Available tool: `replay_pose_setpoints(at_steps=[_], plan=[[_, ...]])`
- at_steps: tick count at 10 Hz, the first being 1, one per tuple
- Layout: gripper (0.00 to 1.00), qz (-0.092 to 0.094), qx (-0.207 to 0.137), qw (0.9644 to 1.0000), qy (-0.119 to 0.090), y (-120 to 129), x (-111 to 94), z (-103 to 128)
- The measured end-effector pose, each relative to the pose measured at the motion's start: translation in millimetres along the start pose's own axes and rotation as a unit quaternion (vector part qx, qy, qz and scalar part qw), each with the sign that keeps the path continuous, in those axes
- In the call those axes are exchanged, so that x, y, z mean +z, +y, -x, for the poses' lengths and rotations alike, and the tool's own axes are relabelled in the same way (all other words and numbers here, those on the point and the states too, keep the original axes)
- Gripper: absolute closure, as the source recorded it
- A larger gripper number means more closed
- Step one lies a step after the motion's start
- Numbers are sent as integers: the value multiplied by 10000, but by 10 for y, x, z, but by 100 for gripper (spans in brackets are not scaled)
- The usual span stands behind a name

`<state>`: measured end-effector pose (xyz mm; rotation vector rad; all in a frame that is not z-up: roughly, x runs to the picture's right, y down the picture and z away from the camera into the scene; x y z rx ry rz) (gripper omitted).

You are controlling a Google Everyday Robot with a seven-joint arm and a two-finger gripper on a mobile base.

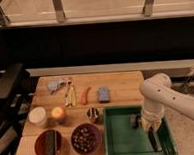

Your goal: Wipe tray with brush

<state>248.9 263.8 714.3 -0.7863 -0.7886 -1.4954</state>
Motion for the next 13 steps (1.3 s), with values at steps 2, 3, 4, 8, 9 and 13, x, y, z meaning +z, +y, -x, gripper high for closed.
replay_pose_setpoints(at_steps=[2, 3, 4, 8, 9, 13], plan=[[100, -182, -317, 9993, -53, -295, 108, -18], [100, -256, -390, 9989, -77, -360, 160, 32], [100, -337, -435, 9984, -100, -406, 219, 128], [100, -492, -106, 9986, -136, -308, 330, 661], [100, -441, 46, 9989, -130, -181, 298, 729], [100, -219, 303, 9993, -18, 202, 39, 503]])
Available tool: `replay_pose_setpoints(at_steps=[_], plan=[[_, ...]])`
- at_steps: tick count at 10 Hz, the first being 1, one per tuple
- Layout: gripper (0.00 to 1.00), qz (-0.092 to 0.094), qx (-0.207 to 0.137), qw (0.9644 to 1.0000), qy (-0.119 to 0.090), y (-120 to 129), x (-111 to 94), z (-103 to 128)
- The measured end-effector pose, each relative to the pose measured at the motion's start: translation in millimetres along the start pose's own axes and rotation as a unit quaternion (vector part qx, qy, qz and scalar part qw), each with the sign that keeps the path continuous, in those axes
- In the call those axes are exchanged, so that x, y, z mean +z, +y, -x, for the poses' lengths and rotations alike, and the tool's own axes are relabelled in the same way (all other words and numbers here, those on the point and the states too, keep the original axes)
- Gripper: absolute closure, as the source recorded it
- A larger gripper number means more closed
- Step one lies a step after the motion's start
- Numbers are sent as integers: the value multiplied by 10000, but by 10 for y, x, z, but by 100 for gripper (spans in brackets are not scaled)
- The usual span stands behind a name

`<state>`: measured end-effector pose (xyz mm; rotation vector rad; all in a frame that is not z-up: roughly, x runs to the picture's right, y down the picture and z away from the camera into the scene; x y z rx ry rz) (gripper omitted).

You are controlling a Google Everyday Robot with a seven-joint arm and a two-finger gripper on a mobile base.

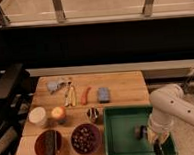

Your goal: Wipe tray with brush

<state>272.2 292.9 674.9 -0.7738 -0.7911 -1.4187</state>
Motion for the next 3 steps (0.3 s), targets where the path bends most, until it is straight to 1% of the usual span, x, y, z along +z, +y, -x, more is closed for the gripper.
replay_pose_setpoints(at_steps=[2, 3], plan=[[100, 78, -124, 9999, 11, 0, -90, -321], [100, 106, -244, 9996, -13, -50, -84, -460]])
